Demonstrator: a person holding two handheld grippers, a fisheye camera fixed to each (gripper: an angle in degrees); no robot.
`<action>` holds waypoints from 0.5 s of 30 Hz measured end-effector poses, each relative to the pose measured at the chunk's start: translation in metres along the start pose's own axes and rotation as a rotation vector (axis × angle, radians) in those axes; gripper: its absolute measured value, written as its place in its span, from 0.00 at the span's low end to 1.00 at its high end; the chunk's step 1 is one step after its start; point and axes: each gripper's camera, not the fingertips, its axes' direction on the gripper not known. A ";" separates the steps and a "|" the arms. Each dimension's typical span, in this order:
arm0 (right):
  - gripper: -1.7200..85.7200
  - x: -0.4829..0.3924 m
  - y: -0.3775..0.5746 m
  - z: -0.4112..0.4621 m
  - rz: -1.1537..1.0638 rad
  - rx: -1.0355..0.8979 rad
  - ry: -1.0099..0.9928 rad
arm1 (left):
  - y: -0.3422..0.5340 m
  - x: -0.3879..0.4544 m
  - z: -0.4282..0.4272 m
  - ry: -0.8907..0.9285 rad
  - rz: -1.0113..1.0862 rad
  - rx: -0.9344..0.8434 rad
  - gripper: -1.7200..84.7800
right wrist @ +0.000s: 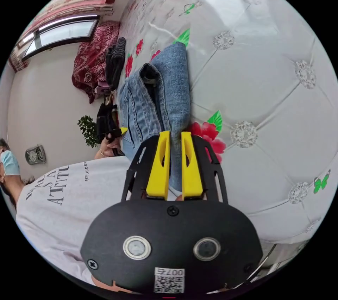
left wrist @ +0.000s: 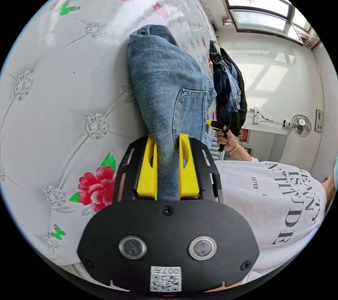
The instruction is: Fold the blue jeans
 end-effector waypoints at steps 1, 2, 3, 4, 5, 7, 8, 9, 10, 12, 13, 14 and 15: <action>0.05 -0.010 -0.003 -0.003 -0.013 -0.014 0.012 | -0.002 0.002 -0.006 -0.002 0.027 0.007 0.08; 0.04 -0.029 -0.006 -0.007 -0.050 -0.010 0.027 | -0.003 0.004 -0.011 0.000 0.045 0.017 0.08; 0.03 -0.040 -0.008 -0.010 -0.076 -0.005 0.030 | -0.006 0.009 -0.024 0.008 0.078 0.042 0.07; 0.03 -0.065 -0.015 -0.015 -0.123 0.006 0.031 | -0.009 0.011 -0.032 0.014 0.092 0.053 0.07; 0.03 -0.091 -0.026 -0.019 -0.167 0.015 0.021 | -0.016 0.016 -0.051 0.016 0.124 0.077 0.07; 0.02 -0.135 -0.049 -0.023 -0.247 0.033 0.021 | -0.031 0.023 -0.089 -0.021 0.177 0.108 0.07; 0.02 -0.168 -0.069 -0.024 -0.309 0.042 0.031 | -0.044 0.026 -0.120 -0.049 0.213 0.126 0.07; 0.02 -0.184 -0.080 -0.023 -0.341 0.045 0.033 | -0.057 0.026 -0.155 -0.068 0.247 0.153 0.07; 0.02 -0.220 -0.103 -0.022 -0.411 0.057 0.026 | -0.063 0.027 -0.175 -0.079 0.266 0.170 0.07; 0.02 -0.273 -0.139 -0.019 -0.504 0.082 -0.005 | -0.085 0.025 -0.261 -0.122 0.323 0.261 0.07; 0.02 -0.309 -0.164 -0.014 -0.556 0.101 -0.036 | -0.095 0.023 -0.306 -0.144 0.339 0.316 0.07; 0.02 -0.345 -0.190 -0.008 -0.602 0.122 -0.072 | -0.099 0.023 -0.329 -0.157 0.348 0.342 0.07; 0.02 -0.363 -0.203 -0.004 -0.622 0.131 -0.091 | -0.108 0.022 -0.374 -0.195 0.361 0.392 0.07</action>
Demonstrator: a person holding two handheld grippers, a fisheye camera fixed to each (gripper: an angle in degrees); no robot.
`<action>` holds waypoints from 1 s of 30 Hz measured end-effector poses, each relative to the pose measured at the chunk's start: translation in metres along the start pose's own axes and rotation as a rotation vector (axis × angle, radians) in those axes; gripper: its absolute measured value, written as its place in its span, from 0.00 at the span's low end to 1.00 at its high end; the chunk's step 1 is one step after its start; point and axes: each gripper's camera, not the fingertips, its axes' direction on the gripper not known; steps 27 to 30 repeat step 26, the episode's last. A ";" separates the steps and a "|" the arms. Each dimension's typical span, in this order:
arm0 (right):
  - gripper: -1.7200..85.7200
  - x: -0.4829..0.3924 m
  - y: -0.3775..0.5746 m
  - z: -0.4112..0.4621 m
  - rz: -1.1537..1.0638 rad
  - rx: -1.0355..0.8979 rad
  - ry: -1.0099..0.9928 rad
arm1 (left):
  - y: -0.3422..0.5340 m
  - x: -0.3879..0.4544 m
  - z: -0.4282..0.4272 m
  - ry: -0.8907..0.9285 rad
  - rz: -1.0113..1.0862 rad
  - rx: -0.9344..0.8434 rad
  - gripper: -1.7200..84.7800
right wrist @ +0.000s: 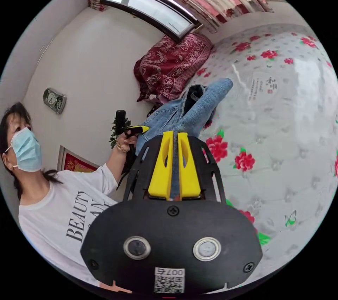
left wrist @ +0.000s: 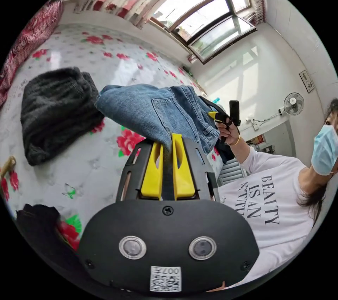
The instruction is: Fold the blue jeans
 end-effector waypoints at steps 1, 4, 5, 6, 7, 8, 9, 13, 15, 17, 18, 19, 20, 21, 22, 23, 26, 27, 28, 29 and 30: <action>0.02 -0.013 -0.041 0.017 -0.040 0.028 -0.029 | -0.011 -0.008 -0.017 -0.027 0.001 0.022 0.07; 0.03 -0.033 -0.135 0.075 -0.044 0.074 -0.014 | -0.049 -0.081 -0.088 -0.213 -0.113 0.127 0.10; 0.03 -0.034 -0.163 0.103 -0.025 0.081 0.026 | -0.048 -0.095 -0.094 -0.261 -0.151 0.134 0.10; 0.04 -0.032 -0.173 0.117 -0.016 0.084 0.057 | -0.036 -0.123 -0.099 -0.364 -0.234 0.143 0.11; 0.04 -0.026 -0.187 0.146 0.012 0.078 0.108 | -0.027 -0.134 -0.098 -0.419 -0.275 0.141 0.12; 0.05 -0.018 -0.191 0.173 0.027 0.045 0.126 | 0.000 -0.150 -0.088 -0.512 -0.331 0.125 0.12; 0.05 -0.012 -0.188 0.187 0.045 0.020 0.128 | 0.032 -0.156 -0.068 -0.559 -0.333 0.105 0.12; 0.06 0.015 -0.098 0.258 0.049 -0.222 0.189 | 0.154 -0.140 0.041 -0.666 -0.278 -0.054 0.12; 0.07 0.021 -0.033 0.269 0.014 -0.361 0.290 | 0.236 -0.092 0.120 -0.692 -0.173 -0.107 0.11; 0.08 0.021 0.063 0.258 -0.016 -0.513 0.423 | 0.284 -0.050 0.181 -0.664 -0.104 -0.214 0.10; 0.08 0.019 0.086 0.252 -0.019 -0.547 0.454 | 0.309 -0.021 0.220 -0.666 -0.069 -0.287 0.08; 0.08 0.014 0.129 0.236 -0.024 -0.613 0.519 | 0.321 -0.007 0.238 -0.666 -0.051 -0.321 0.08; 0.08 0.006 0.169 0.217 -0.029 -0.679 0.590 | 0.340 0.022 0.274 -0.665 -0.001 -0.387 0.05; 0.08 0.002 0.187 0.208 -0.026 -0.710 0.623 | 0.355 0.050 0.307 -0.660 0.050 -0.443 0.03; 0.08 -0.007 0.218 0.189 -0.017 -0.764 0.675 | 0.361 0.062 0.322 -0.651 0.070 -0.463 0.02; 0.08 -0.016 0.245 0.174 -0.006 -0.803 0.712 | 0.370 0.085 0.350 -0.619 0.102 -0.493 0.02; 0.08 -0.028 0.297 0.152 0.048 -0.823 0.762 | 0.379 0.131 0.415 -0.541 0.184 -0.569 0.01; 0.08 -0.028 0.297 0.152 0.048 -0.823 0.762 | 0.379 0.131 0.415 -0.541 0.184 -0.569 0.01; 0.08 -0.028 0.297 0.152 0.048 -0.823 0.762 | 0.379 0.131 0.415 -0.541 0.184 -0.569 0.01; 0.08 -0.028 0.297 0.152 0.048 -0.823 0.762 | 0.379 0.131 0.415 -0.541 0.184 -0.569 0.01; 0.08 -0.028 0.297 0.152 0.048 -0.823 0.762 | 0.379 0.131 0.415 -0.541 0.184 -0.569 0.01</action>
